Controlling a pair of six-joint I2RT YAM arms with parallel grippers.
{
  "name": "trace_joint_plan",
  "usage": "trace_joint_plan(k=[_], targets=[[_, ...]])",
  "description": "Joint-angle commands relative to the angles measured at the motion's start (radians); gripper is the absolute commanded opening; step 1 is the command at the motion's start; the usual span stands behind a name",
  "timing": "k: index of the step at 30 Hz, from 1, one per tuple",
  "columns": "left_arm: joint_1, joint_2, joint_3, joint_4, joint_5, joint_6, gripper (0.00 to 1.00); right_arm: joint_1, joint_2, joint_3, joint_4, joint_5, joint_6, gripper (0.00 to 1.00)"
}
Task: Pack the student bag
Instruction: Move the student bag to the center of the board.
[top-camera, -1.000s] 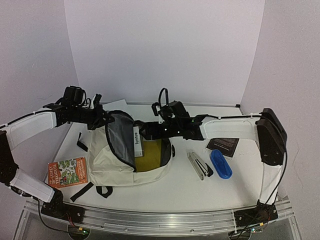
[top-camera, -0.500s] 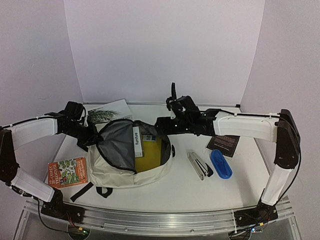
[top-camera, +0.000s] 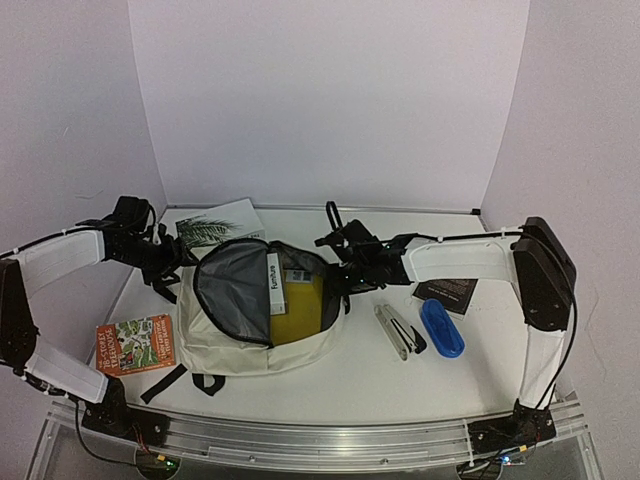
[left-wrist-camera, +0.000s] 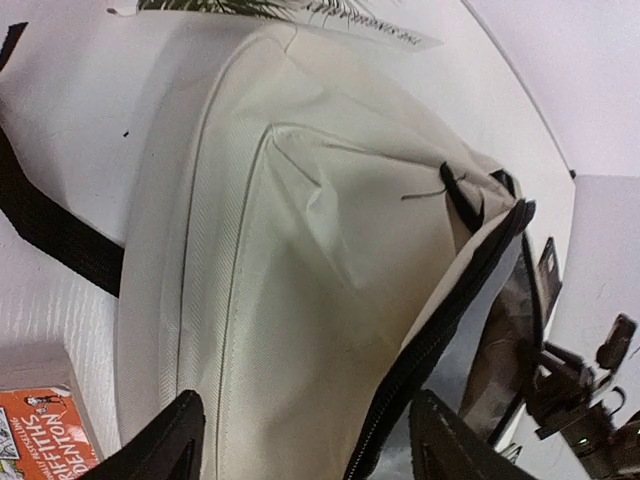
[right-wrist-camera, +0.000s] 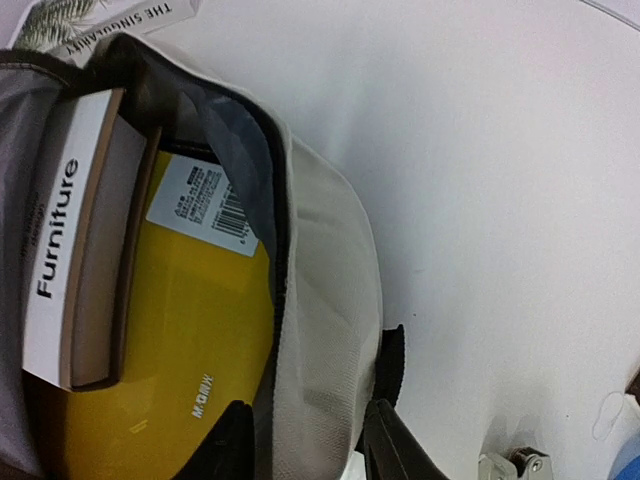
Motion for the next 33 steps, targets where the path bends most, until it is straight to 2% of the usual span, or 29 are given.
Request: trace_joint_plan(k=[1, 4, 11, 15, 23, 29, 33], targets=[[0.074, -0.04, 0.073, 0.058, 0.023, 0.034, 0.77, -0.003, 0.004, 0.038, -0.018, 0.067, 0.021, 0.2], [0.138, 0.002, 0.072, 0.129, 0.057, 0.029, 0.84, -0.009, -0.012, 0.036, -0.046, 0.12, 0.04, 0.08], [0.24, 0.186, 0.103, 0.263, 0.103, 0.019, 0.87, -0.052, -0.099, -0.027, -0.081, 0.166, 0.076, 0.05], [0.269, 0.287, 0.163, 0.325, 0.112, 0.021, 0.81, -0.074, -0.134, -0.064, -0.092, 0.174, 0.093, 0.05], [0.315, 0.516, 0.288, 0.454, 0.143, 0.02, 0.61, -0.088, -0.152, -0.087, -0.094, 0.162, 0.111, 0.05], [0.325, 0.645, 0.368, 0.502, 0.167, 0.023, 0.58, -0.09, -0.162, -0.095, -0.094, 0.145, 0.118, 0.07], [0.325, 0.719, 0.431, 0.513, 0.217, 0.037, 0.51, -0.09, -0.161, -0.098, -0.094, 0.138, 0.121, 0.07]])
